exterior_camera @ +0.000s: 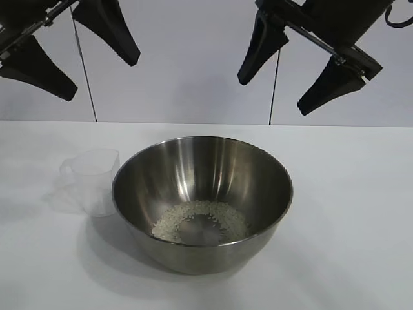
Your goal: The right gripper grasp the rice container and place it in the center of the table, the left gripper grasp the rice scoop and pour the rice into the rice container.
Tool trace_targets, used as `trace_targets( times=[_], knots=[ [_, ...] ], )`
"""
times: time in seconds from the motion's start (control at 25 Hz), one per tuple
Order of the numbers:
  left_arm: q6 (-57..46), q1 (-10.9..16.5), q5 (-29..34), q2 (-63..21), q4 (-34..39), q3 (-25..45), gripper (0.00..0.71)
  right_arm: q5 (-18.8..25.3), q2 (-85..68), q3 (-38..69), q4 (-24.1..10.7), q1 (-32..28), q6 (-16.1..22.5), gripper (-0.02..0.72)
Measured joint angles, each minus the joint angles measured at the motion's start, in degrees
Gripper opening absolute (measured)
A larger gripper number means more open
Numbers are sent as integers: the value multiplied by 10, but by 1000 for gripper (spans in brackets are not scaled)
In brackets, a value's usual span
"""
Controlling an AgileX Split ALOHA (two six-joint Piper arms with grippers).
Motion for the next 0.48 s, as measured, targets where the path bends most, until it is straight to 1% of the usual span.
trace_targets(
  times=[0.48],
  knots=[
    [8, 0, 2, 2, 1, 0, 694, -6, 0, 0, -4, 0, 5, 654]
  ],
)
